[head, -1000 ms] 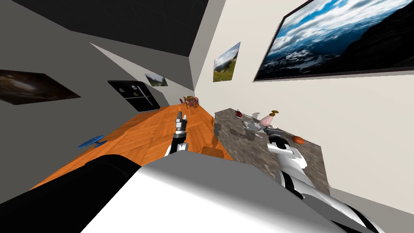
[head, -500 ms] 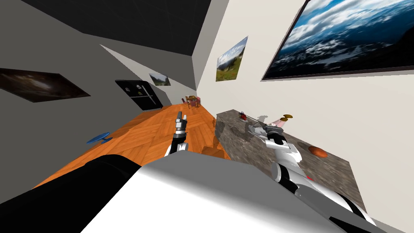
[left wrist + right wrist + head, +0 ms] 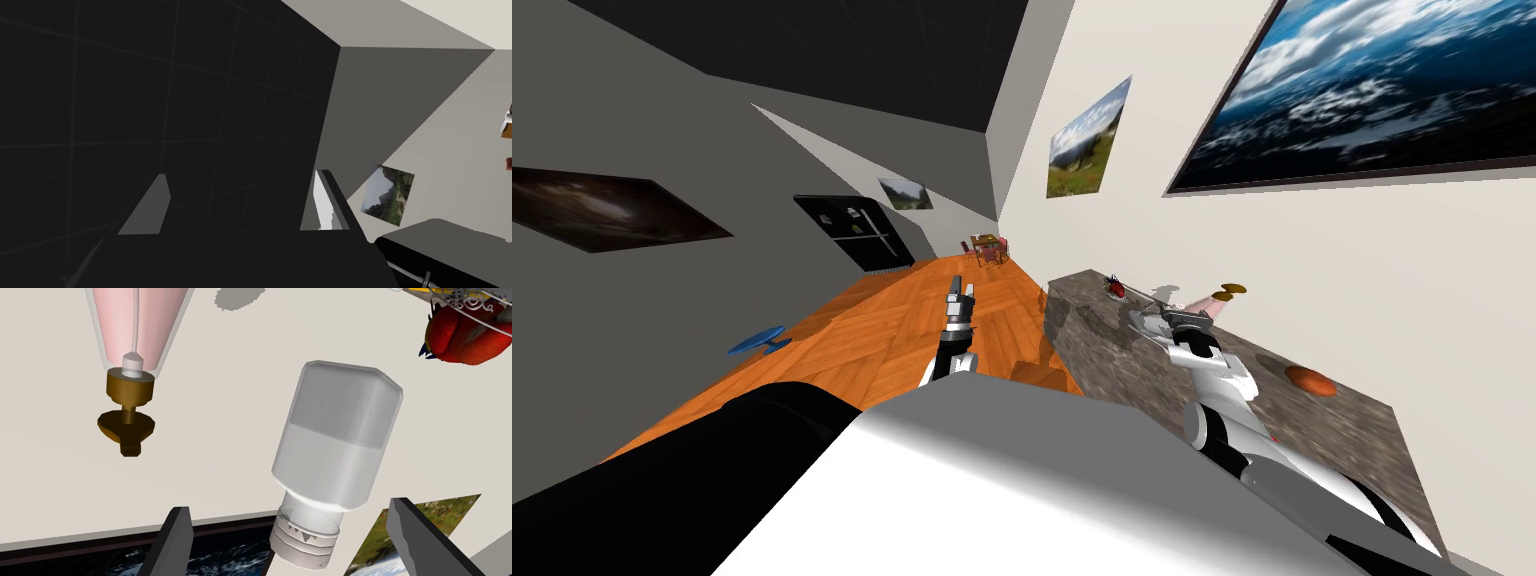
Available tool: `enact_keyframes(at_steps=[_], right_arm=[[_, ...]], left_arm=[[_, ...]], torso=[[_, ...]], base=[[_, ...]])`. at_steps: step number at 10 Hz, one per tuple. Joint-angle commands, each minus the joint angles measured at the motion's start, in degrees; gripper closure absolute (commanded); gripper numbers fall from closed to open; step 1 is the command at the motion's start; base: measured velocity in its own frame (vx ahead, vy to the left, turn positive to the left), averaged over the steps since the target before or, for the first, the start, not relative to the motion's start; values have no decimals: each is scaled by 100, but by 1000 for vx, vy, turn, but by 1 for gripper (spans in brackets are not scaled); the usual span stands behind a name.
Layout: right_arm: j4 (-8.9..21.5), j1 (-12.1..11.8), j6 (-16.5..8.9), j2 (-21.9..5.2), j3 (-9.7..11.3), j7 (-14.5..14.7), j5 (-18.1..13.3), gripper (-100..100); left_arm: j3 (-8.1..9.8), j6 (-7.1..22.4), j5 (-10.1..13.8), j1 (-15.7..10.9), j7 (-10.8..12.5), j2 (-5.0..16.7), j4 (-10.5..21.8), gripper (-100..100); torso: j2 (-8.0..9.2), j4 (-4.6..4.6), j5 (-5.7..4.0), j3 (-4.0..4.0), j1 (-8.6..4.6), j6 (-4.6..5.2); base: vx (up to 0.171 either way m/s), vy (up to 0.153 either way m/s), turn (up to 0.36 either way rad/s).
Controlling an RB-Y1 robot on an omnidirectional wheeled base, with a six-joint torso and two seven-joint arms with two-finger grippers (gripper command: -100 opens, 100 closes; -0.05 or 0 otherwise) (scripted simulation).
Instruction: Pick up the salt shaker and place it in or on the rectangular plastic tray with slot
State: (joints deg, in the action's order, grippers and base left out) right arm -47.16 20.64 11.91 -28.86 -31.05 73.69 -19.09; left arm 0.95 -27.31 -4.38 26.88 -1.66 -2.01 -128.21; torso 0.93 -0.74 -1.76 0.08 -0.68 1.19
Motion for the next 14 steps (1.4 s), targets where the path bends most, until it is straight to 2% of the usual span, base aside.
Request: enact_keyframes(at_steps=[1,2,3,4,5,6,7,8,9,10,11,12,13,14], right_arm=[[0,0,0,0,0,0,0,-100],[0,0,0,0,0,0,0,0],[-61,159,-141,74,233,-286,-286,-100],[-61,159,-141,74,233,-314,-306,-100],[-123,318,-283,148,466,-538,-542,-100],[-123,318,-283,148,466,-627,-611,-100],[-184,477,-424,222,684,-775,-843,-100],[-184,477,-424,222,699,-937,-917,-100],[-184,477,-424,222,699,-941,-917,-100],[-245,637,-566,296,931,-1167,-1189,-100],[-245,637,-566,296,931,-1254,-1222,-100],[-306,796,-707,370,1164,-1459,-1451,-100],[-306,796,-707,370,1164,-1568,-1528,-100],[-368,955,-849,444,1397,-1849,-1719,-100]], left_arm=[[0,0,0,0,0,0,0,0],[0,0,0,0,0,0,0,0],[0,0,0,0,0,0,0,0],[1,0,0,1,0,0,0,0],[0,0,0,0,0,0,0,0],[1,0,0,1,0,0,0,0],[0,0,0,0,0,0,0,0],[1,0,0,1,0,0,0,0],[0,0,0,0,0,0,0,0],[0,0,0,0,0,0,0,0],[1,0,0,1,0,0,0,0],[0,0,0,0,0,0,0,0],[1,0,0,1,0,0,0,0],[0,0,0,0,0,0,0,0]], torso=[[0,0,0,0,0,0],[1,0,0,0,0,0],[1,0,0,1,0,0],[-3,0,0,-2,-4,4],[-4,-1,-1,-2,-3,-1],[-7,-2,-1,-4,-5,2],[-6,-1,-1,-3,-3,0],[-7,-1,-1,-4,-6,3],[-7,-2,-1,-4,-3,-1],[-3,-1,0,-2,-1,-2],[-5,-1,-1,-3,-4,2],[-4,-1,-1,-2,-4,1],[-4,-1,-1,-2,-6,4],[-6,-2,-1,-4,-3,-3]], base=[[0,0,0],[0,0,0],[12,-10,-245],[14,-7,-115],[17,-16,-212],[16,-9,-113],[19,-13,-232],[17,-7,-113],[7,-3,25],[13,-12,-185],[13,-7,-153],[18,-11,-249],[16,-5,-98],[18,-13,-244]])
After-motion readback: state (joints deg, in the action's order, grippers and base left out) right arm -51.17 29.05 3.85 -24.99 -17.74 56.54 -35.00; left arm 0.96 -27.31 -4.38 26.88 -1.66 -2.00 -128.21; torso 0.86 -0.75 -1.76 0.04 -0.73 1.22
